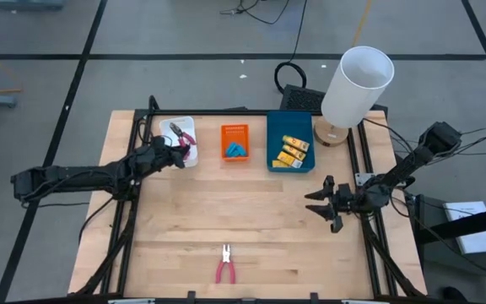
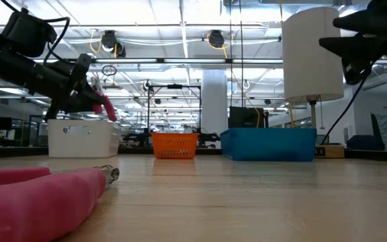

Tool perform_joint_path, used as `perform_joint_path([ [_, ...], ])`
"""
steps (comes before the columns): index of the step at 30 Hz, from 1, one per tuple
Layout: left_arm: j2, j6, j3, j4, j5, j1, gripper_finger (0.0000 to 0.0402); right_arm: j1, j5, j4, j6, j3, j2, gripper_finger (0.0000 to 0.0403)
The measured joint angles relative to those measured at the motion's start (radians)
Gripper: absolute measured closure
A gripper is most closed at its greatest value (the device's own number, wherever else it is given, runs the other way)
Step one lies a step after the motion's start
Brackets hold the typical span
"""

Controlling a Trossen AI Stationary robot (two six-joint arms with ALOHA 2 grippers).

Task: Pick & Place School Supplies
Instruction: Put the ticket punch into the white bin

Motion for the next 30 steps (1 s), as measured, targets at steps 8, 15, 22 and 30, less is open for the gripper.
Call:
perform_joint_path([
  [8, 0.000, 0.000, 0.000, -0.014, 0.017, 0.028, 0.0316, 0.000, -0.004, 0.018, -0.039, -0.001, 0.000, 0.0245],
  [15, 0.000, -0.011, 0.001, -0.016, 0.115, 0.069, 0.0316, 0.000, -0.030, 0.019, -0.050, -0.002, 0.000, 0.0245],
  [22, 0.000, -0.033, 0.068, -0.143, 0.236, 0.116, 0.0316, 0.000, -0.028, 0.019, -0.044, -0.003, 0.000, 0.0245],
  [30, 0.000, 0.016, 0.249, -0.512, 0.091, 0.121, 0.0316, 0.000, -0.027, 0.018, -0.043, -0.003, 0.000, 0.0245],
])
